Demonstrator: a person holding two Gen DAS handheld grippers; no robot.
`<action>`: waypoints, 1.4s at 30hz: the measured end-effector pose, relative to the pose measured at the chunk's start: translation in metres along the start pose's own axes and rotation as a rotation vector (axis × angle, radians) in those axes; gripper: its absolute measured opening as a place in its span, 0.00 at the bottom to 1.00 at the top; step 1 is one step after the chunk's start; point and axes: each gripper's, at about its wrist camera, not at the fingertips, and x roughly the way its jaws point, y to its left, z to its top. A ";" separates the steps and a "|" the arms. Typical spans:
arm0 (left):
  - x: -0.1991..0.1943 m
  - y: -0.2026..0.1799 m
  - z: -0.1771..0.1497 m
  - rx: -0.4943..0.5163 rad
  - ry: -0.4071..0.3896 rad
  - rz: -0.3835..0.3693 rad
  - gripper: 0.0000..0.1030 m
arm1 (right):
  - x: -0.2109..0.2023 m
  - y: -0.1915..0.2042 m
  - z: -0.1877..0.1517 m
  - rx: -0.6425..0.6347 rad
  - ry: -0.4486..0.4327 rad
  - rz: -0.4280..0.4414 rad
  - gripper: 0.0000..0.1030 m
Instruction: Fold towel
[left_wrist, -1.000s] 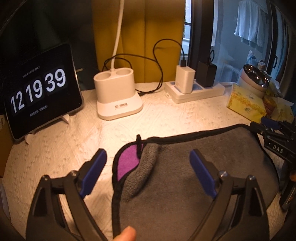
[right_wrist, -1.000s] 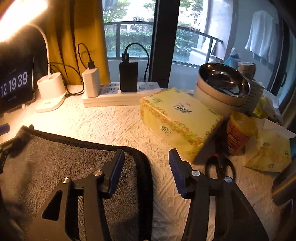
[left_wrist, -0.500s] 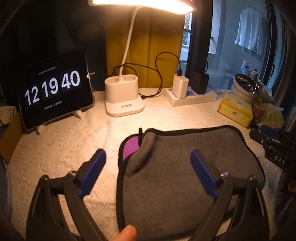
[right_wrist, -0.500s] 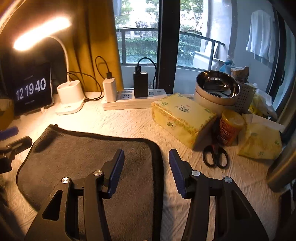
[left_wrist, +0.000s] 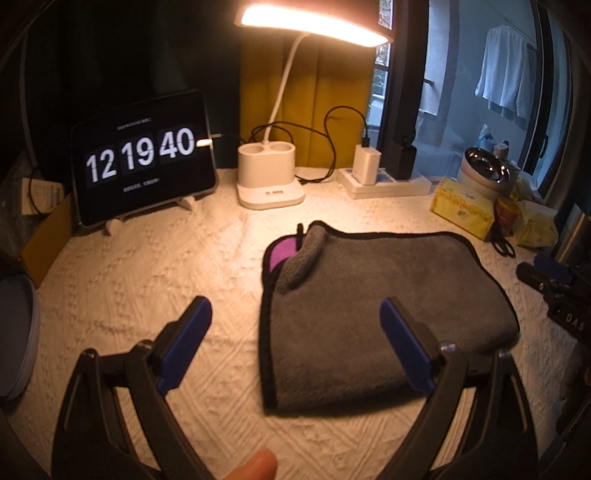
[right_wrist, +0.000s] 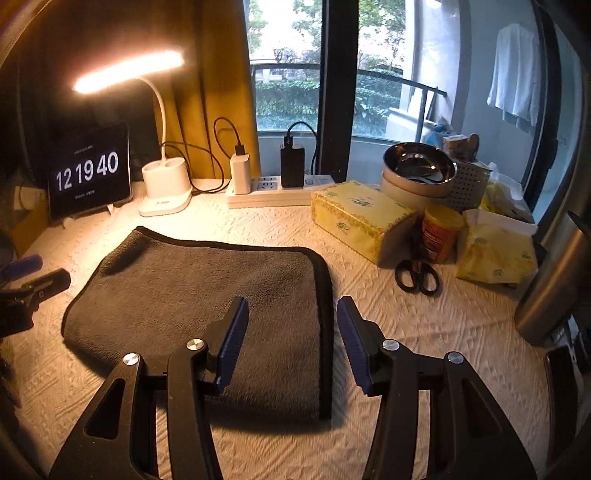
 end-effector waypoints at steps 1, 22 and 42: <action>-0.004 0.002 -0.003 -0.006 -0.002 0.004 0.91 | -0.004 0.000 -0.001 0.002 -0.003 -0.001 0.51; -0.074 0.004 -0.054 -0.005 -0.038 0.000 0.91 | -0.057 0.017 -0.033 -0.016 -0.021 0.012 0.51; -0.152 -0.006 -0.077 0.021 -0.217 -0.040 0.91 | -0.147 0.041 -0.059 -0.061 -0.146 0.032 0.51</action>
